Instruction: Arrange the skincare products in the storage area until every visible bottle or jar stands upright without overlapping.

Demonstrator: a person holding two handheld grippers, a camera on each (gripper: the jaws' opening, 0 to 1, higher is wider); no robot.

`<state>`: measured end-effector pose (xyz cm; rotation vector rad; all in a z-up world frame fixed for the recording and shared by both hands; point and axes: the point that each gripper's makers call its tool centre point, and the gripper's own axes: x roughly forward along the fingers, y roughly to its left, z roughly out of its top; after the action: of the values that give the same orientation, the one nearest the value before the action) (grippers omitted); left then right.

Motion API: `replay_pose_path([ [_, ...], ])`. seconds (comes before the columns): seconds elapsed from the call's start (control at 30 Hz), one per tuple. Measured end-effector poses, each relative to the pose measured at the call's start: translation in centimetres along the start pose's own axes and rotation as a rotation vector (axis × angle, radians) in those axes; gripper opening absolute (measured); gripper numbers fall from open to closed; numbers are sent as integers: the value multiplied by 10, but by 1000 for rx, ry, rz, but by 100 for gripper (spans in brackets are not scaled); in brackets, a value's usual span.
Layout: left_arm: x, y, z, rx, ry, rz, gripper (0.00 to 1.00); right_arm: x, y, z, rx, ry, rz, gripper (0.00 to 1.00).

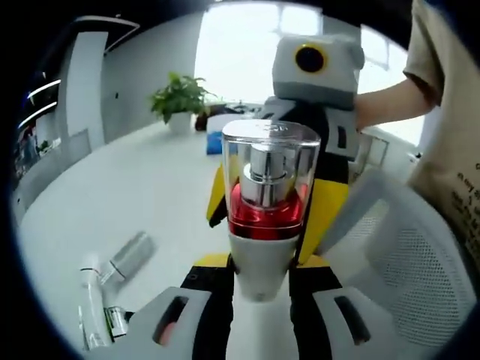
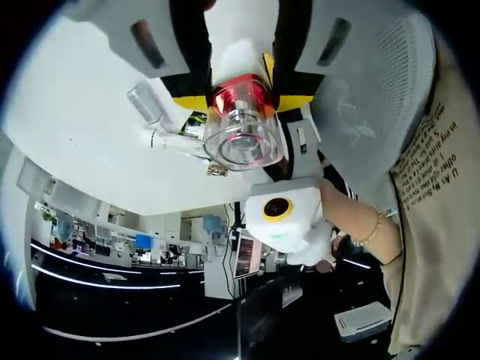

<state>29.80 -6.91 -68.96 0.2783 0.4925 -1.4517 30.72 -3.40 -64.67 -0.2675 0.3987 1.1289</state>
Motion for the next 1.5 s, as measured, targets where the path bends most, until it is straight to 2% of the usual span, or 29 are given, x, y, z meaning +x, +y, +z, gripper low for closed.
replay_pose_path([
  [0.23,3,2,-6,-7,10,-4,24,2,-2,-8,11,15,-19,30],
  [0.7,11,0,-27,19,80,-6,24,9,3,-27,17,60,-52,30],
  [1.0,15,10,-24,-2,20,17,25,8,-7,-24,4,37,-106,31],
  [1.5,32,39,-12,-1,21,23,25,3,-45,-27,20,22,-127,31],
])
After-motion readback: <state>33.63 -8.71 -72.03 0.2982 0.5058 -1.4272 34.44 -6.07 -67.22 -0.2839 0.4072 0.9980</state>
